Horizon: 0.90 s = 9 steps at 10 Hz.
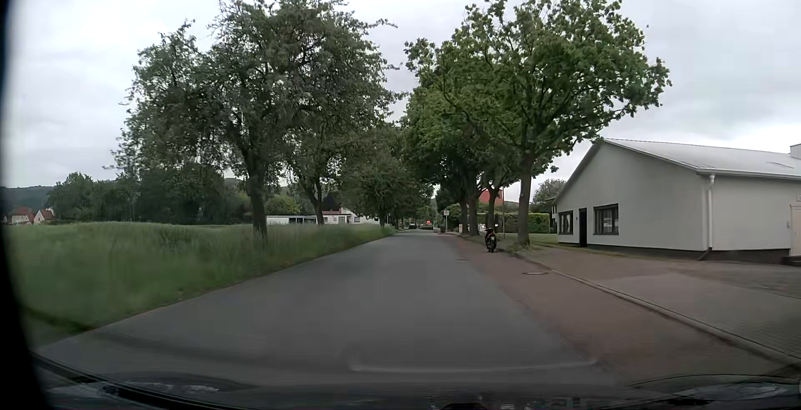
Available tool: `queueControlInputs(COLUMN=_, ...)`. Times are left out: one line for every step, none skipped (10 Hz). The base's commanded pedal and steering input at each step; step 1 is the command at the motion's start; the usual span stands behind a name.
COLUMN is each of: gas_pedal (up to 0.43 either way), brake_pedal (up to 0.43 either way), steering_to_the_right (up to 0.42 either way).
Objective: Follow the waypoints while adhering to traffic rules and regulations
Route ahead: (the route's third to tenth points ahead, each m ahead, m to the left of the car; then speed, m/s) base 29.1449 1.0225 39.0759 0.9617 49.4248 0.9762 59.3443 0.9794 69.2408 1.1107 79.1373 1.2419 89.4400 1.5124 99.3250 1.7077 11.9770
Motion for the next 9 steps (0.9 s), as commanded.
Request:
queueControlInputs(gas_pedal=0.228, brake_pedal=0.000, steering_to_the_right=-0.003)
queueControlInputs(gas_pedal=0.228, brake_pedal=0.000, steering_to_the_right=-0.003)
queueControlInputs(gas_pedal=0.228, brake_pedal=0.000, steering_to_the_right=-0.003)
queueControlInputs(gas_pedal=0.228, brake_pedal=0.000, steering_to_the_right=-0.003)
queueControlInputs(gas_pedal=0.228, brake_pedal=0.000, steering_to_the_right=-0.003)
queueControlInputs(gas_pedal=0.228, brake_pedal=0.000, steering_to_the_right=-0.003)
queueControlInputs(gas_pedal=0.228, brake_pedal=0.000, steering_to_the_right=-0.003)
queueControlInputs(gas_pedal=0.228, brake_pedal=0.000, steering_to_the_right=-0.001)
queueControlInputs(gas_pedal=0.228, brake_pedal=0.000, steering_to_the_right=0.000)
